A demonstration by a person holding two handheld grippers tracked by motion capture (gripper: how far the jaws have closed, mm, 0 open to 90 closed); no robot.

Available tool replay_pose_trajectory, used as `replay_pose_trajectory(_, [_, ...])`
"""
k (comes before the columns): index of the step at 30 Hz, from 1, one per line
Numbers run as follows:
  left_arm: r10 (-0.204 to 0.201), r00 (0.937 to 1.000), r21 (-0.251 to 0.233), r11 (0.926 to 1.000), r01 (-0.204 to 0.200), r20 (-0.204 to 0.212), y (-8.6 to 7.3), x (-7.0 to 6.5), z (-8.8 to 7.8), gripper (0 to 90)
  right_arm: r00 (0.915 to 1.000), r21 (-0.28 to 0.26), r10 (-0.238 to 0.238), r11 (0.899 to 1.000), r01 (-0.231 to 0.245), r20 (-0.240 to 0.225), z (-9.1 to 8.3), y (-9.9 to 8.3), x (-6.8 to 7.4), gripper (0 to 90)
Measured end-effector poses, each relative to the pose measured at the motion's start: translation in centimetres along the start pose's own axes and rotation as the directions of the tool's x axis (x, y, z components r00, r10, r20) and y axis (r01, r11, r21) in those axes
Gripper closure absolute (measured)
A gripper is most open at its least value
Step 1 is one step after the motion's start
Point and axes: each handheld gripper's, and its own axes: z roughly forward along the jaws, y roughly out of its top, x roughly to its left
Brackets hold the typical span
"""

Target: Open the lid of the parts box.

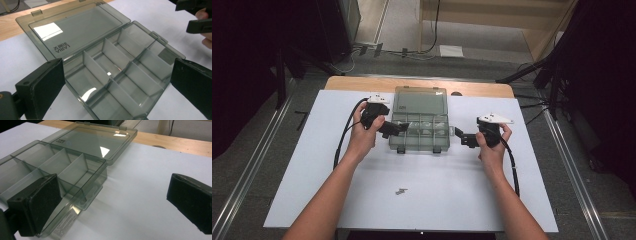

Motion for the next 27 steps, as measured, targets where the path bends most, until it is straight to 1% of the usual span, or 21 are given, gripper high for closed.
replay_pose_trajectory(3, [0.010,0.9999,0.003,0.9999,-0.010,-0.006,-0.3,-0.3,-0.2,0.0,1.0000,-0.007,0.001,1.000,-0.001,-0.002,-0.8,-0.4,0.1,0.0])
replay_pose_trajectory(4, [0.010,0.9999,-0.001,0.9999,-0.010,-0.002,-0.3,-0.5,-0.3,0.0,1.0000,-0.010,0.000,1.000,0.000,-0.002,-1.1,-0.6,0.2,0.0])
replay_pose_trajectory(8, [0.032,0.9995,0.008,0.9994,-0.032,0.000,-0.5,-1.0,-0.4,0.0,1.0000,-0.020,-0.007,1.000,0.007,0.004,-2.1,-1.2,0.4,0.0])
replay_pose_trajectory(11, [0.033,0.9994,0.007,0.9994,-0.033,0.006,-0.6,-1.3,-0.6,0.0,0.9997,-0.021,-0.020,1.000,0.020,0.011,-2.8,-1.7,0.5,0.0])
replay_pose_trajectory(13, [0.041,0.9991,0.011,0.9991,-0.041,0.010,-0.7,-1.5,-0.7,0.0,0.9998,-0.022,-0.016,1.000,0.016,0.007,-3.4,-2.1,0.5,0.0])
replay_pose_trajectory(18, [0.045,0.9989,0.021,0.9988,-0.045,0.013,-1.2,-2.0,-0.7,0.0,0.9994,-0.027,-0.031,0.999,0.031,0.014,-4.6,-3.1,0.7,0.0])
replay_pose_trajectory(21, [0.051,0.9986,0.033,0.9981,-0.051,0.016,-1.3,-2.3,-0.8,0.0,0.9996,-0.030,-0.024,0.999,0.025,0.016,-5.5,-3.8,0.6,0.0])
replay_pose_trajectory(24, [0.057,0.9981,0.034,0.9977,-0.058,0.021,-1.4,-2.6,-0.8,0.0,0.9995,-0.032,-0.024,0.999,0.025,0.022,-6.2,-4.4,0.5,0.0])
replay_pose_trajectory(27, [0.064,0.9977,0.046,0.9968,-0.065,0.022,-1.6,-2.9,-0.7,0.0,0.9989,-0.036,-0.034,0.999,0.036,0.033,-7.0,-5.0,0.5,0.0])
